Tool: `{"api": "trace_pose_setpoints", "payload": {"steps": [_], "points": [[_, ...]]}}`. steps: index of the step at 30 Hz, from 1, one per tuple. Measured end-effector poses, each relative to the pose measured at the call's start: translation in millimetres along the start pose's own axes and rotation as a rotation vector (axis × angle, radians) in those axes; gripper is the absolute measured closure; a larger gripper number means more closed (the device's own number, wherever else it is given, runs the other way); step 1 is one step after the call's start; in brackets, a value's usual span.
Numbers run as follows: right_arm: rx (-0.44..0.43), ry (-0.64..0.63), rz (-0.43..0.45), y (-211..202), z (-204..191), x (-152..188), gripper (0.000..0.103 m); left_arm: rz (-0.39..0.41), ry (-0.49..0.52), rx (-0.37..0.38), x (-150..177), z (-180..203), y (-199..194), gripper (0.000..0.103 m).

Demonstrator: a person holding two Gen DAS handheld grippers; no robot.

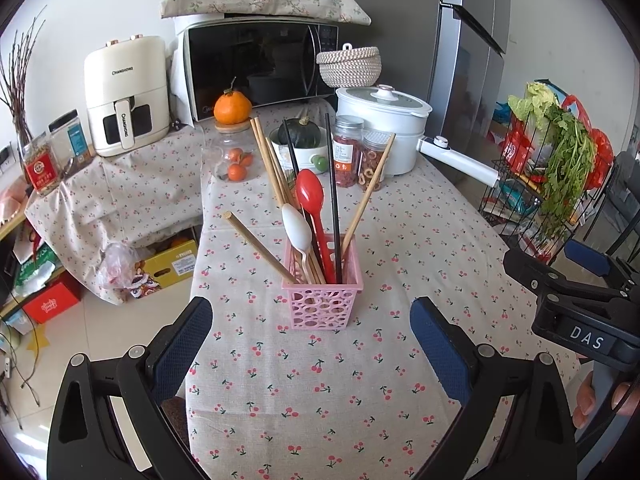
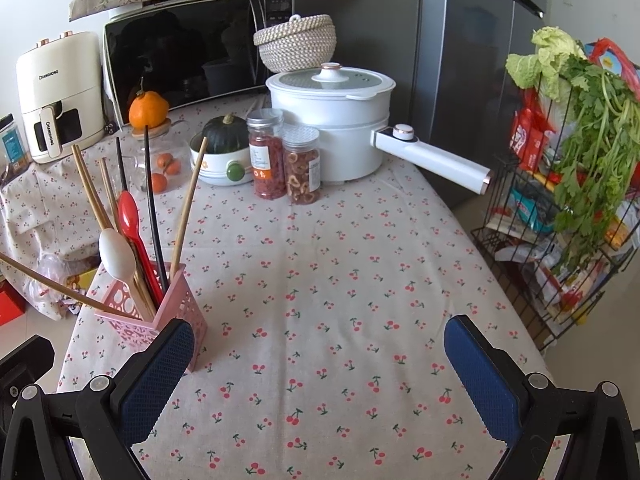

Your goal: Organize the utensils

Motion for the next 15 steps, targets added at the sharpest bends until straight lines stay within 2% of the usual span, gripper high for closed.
{"api": "trace_pose_setpoints", "payload": {"steps": [15], "points": [[-0.001,0.001,-0.025,4.5,-1.2,3.0,0.000,-0.001,-0.002,0.001,0.5,0.8,0.2,0.003]]}}
Point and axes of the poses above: each gripper's, at about its wrist camera, not at the fingertips, and y roughly the way its jaws point, z to its right, x to its underside, the point moved 5 cm from there along y, roughly the way its jaws point, and after that the axes turned 13 degrees about x, right-handed, at the moved point
